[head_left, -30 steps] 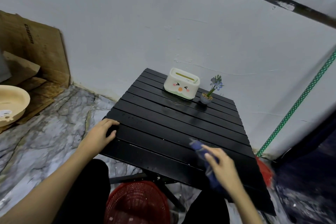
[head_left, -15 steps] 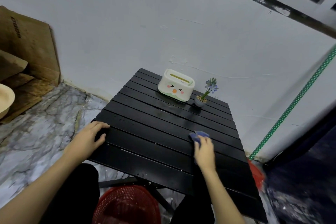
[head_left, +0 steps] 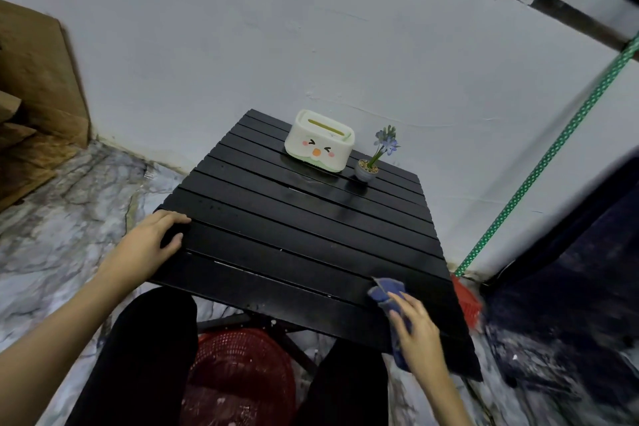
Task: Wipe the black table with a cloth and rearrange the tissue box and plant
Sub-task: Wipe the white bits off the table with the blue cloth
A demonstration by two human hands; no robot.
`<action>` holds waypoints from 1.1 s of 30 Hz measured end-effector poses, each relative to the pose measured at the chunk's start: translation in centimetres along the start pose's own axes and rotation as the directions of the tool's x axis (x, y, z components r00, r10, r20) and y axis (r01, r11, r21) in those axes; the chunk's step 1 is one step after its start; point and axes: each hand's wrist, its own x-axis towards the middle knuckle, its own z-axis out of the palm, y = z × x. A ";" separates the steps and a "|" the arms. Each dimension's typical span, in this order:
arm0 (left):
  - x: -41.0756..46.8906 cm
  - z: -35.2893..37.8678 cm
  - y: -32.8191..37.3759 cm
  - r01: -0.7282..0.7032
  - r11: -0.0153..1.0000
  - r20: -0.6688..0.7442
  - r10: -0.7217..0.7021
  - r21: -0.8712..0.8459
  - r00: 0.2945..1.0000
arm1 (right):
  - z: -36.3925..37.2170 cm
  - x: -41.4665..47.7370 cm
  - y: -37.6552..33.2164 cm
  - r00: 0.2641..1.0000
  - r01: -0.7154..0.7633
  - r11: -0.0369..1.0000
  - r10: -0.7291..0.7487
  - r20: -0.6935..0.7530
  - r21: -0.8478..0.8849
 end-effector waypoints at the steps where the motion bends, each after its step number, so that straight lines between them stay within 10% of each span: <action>1: 0.0 0.1 -0.1 0.000 1.000 0.004 0.000 -0.003 1.000 | -1.2 0.8 1.8 0.994 -0.096 0.995 0.094 -0.062 -0.031; 6: 0.1 0.2 -0.3 0.003 1.000 0.012 -0.003 0.002 1.000 | 0.4 8.3 1.8 0.950 -0.271 0.961 0.258 -0.179 -0.052; 12: 0.2 -0.1 0.3 0.018 0.999 0.014 -0.018 0.029 1.000 | 10.6 11.9 -11.9 0.994 0.097 0.995 -0.097 0.046 0.009; 19: 0.1 -0.6 1.8 0.041 0.996 0.007 -0.042 0.075 0.999 | 8.5 1.8 -12.8 0.851 0.384 0.895 -0.439 0.289 0.227; 25: -0.3 -0.4 1.7 0.064 0.996 0.013 -0.065 0.066 0.998 | 5.0 8.1 -5.5 0.980 0.159 0.984 -0.167 0.106 0.080; 33: 0.4 -2.6 1.5 0.097 0.994 0.057 -0.094 -0.054 0.994 | 17.4 13.3 -21.7 0.962 0.239 0.966 -0.250 0.113 0.100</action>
